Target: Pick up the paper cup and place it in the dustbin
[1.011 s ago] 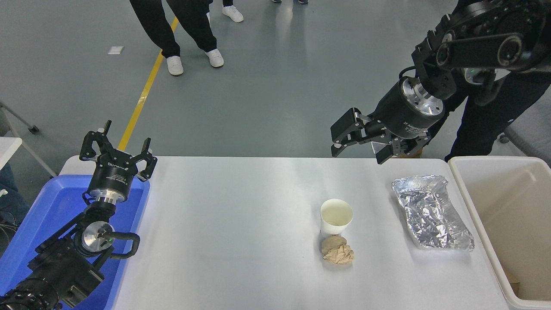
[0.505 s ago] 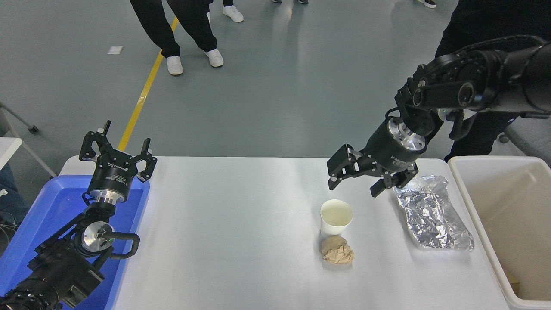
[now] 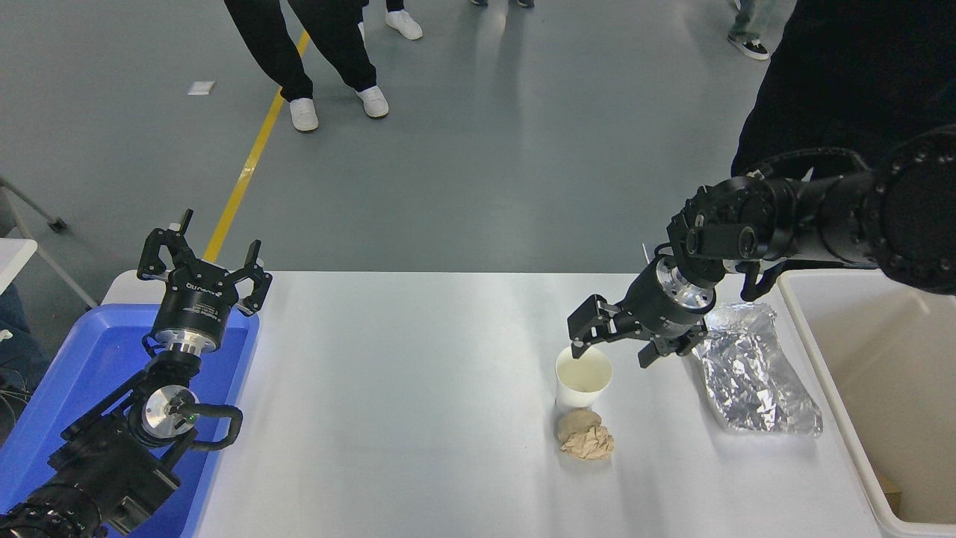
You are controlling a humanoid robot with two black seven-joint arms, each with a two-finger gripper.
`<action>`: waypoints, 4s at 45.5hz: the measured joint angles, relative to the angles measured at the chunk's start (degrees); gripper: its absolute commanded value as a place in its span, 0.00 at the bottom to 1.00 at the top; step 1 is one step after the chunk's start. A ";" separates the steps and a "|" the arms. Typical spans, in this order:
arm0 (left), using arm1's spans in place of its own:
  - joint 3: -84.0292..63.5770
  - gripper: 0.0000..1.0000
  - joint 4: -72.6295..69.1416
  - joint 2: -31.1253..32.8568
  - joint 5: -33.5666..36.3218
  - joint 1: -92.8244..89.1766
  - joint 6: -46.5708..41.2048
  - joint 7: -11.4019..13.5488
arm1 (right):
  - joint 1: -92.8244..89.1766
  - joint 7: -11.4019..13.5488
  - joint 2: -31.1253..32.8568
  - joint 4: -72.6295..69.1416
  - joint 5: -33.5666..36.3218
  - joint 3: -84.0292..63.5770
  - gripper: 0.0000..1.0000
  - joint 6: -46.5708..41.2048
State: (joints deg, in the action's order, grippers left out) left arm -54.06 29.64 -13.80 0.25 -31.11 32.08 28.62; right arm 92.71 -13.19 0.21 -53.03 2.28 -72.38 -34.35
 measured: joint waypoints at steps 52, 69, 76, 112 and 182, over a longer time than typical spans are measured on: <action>-0.08 0.98 0.01 0.00 0.01 0.09 0.00 -0.05 | -12.89 -0.52 -0.21 9.13 -1.52 -1.08 0.00 9.16; -0.09 0.98 0.02 0.00 0.02 0.09 0.00 -0.05 | -12.15 -1.37 -0.21 8.75 -2.03 -0.95 0.00 8.80; -0.09 0.98 0.02 0.00 0.02 0.09 0.00 -0.05 | -11.26 -1.76 -0.21 8.69 -2.10 -1.06 0.00 8.75; -0.09 0.98 -0.01 0.00 0.01 0.09 0.00 -0.05 | 17.56 -3.30 7.96 0.44 -2.16 -0.20 0.00 -3.60; -0.08 0.98 0.01 -0.07 0.02 0.09 0.00 0.02 | -0.52 -2.62 25.02 26.85 -2.82 -3.12 0.00 9.01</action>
State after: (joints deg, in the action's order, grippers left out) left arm -54.14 29.65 -13.87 0.27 -31.02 32.08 28.63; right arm 92.19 -15.81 25.23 -26.17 -0.54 -75.49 -25.34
